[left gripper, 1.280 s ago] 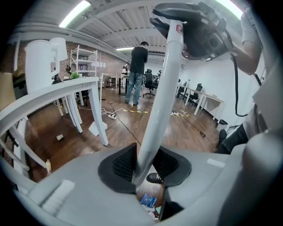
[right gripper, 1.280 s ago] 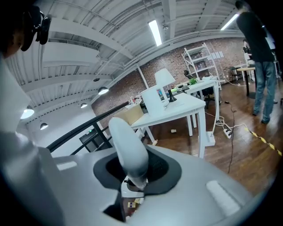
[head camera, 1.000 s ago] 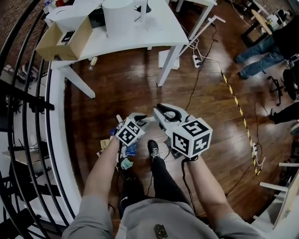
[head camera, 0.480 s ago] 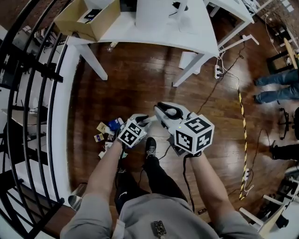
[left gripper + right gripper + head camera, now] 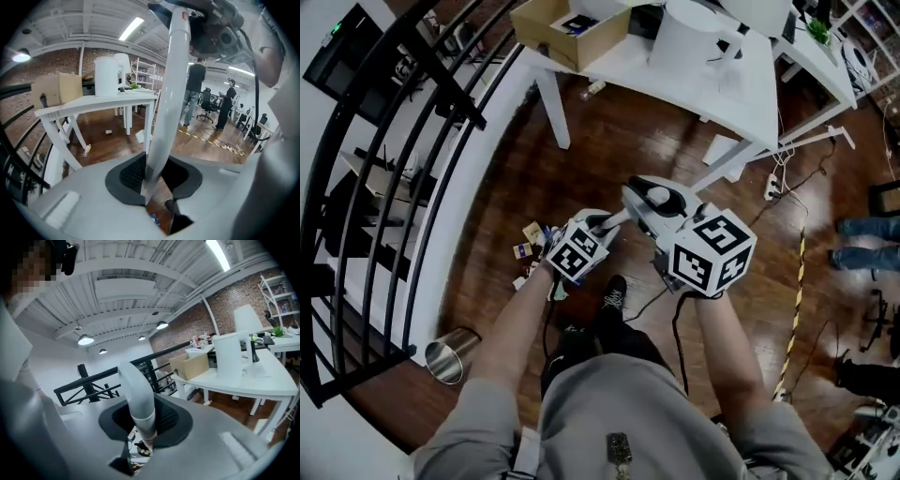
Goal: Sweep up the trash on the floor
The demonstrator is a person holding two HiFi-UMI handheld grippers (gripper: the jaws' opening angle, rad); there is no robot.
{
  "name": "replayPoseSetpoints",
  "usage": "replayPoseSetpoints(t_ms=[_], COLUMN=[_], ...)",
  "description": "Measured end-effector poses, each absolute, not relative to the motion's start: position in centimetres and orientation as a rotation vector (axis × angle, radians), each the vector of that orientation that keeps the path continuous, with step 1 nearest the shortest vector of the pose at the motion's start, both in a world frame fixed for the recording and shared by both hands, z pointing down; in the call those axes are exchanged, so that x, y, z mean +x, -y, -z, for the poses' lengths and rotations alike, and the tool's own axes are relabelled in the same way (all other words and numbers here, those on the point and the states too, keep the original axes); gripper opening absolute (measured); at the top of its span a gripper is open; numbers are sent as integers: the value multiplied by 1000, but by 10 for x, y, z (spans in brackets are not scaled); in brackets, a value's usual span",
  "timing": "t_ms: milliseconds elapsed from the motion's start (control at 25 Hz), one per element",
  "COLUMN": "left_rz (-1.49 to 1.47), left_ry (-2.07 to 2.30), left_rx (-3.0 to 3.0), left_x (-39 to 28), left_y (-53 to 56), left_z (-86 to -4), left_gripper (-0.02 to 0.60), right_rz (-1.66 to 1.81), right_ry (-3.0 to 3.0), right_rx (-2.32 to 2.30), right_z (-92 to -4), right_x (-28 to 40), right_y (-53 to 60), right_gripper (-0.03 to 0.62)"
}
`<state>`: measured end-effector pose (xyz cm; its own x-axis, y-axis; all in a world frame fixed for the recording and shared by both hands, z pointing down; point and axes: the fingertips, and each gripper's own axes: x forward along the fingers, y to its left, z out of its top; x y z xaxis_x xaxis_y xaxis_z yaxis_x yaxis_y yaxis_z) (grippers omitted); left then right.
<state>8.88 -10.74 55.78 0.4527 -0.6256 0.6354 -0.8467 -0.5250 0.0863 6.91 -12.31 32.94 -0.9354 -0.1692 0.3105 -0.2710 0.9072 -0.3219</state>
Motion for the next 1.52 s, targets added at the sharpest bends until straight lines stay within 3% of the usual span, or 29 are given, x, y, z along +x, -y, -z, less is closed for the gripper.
replayPoseSetpoints(t_ms=[560,960,1280,1520], left_rz=[-726,-639,-462,-361], left_ry=[1617,1905,2102,2133], left_rx=[2063,1735,1537,1499], left_x=[-28,-69,-68,-54], left_y=[-100,-213,-252,-262], left_z=[-476,-457,-439,-421], left_gripper=[78,67,74,167], right_rz=[-534,-308,-199,-189], right_ry=[2893,2858,2830,2849], right_rx=[-137,-737,-1001,-982], right_z=[-254,-223,-200,-197], right_x=[-34,-87,-85,-79], right_y=[-64,-214,-272,-260], right_gripper=[57,58,54,54])
